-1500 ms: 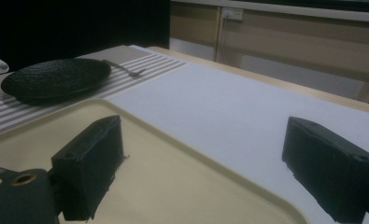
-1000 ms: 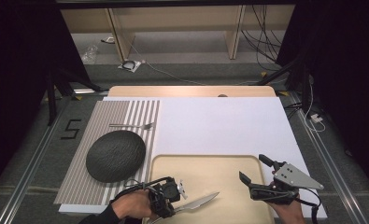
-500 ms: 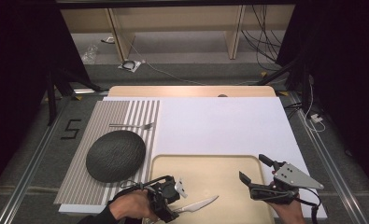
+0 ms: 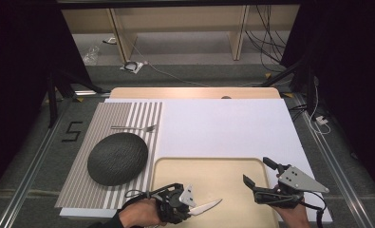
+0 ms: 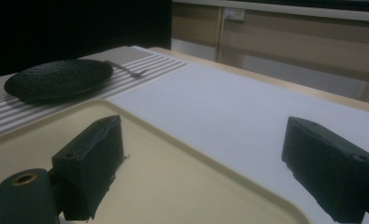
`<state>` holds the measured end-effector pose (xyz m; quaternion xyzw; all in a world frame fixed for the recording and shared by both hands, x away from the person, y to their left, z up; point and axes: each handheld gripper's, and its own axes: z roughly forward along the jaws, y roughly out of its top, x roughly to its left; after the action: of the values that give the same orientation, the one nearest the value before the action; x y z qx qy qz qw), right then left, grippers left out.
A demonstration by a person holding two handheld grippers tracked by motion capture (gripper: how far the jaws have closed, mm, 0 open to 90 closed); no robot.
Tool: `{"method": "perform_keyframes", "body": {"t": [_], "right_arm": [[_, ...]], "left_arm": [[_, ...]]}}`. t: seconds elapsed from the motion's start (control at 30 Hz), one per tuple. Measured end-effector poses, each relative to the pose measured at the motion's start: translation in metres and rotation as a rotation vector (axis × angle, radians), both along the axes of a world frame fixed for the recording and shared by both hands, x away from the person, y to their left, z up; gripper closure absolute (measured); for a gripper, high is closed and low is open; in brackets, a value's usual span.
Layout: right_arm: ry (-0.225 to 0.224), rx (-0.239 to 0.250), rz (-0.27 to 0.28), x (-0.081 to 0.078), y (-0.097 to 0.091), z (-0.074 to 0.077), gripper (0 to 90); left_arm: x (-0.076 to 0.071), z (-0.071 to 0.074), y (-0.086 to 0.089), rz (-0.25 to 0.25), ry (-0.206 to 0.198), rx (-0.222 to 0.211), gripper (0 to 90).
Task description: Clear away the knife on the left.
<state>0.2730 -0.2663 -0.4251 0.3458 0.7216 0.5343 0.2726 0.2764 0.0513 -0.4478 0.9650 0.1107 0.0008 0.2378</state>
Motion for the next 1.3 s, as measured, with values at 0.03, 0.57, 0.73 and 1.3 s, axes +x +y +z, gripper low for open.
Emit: {"method": "perform_keyframes", "body": {"t": [0.03, 0.57, 0.73, 1.3], "right_arm": [[0.001, -0.003, 0.000, 0.000, 0.000, 0.000, 13.6], [-0.003, 0.000, 0.004, 0.000, 0.000, 0.000, 13.7], [-0.004, 0.000, 0.004, 0.000, 0.001, 0.000, 13.7], [-0.002, -0.001, 0.004, 0.000, 0.000, 0.000, 13.7]], "left_arm": [[0.000, -0.001, 0.000, -0.002, -0.003, -0.001, 82.8], [-0.006, -0.015, -0.009, -0.024, 0.002, 0.018, 89.0], [-0.004, -0.017, -0.009, -0.008, 0.002, 0.020, 89.1], [0.009, -0.018, 0.001, 0.049, -0.010, 0.006, 89.1]]}}
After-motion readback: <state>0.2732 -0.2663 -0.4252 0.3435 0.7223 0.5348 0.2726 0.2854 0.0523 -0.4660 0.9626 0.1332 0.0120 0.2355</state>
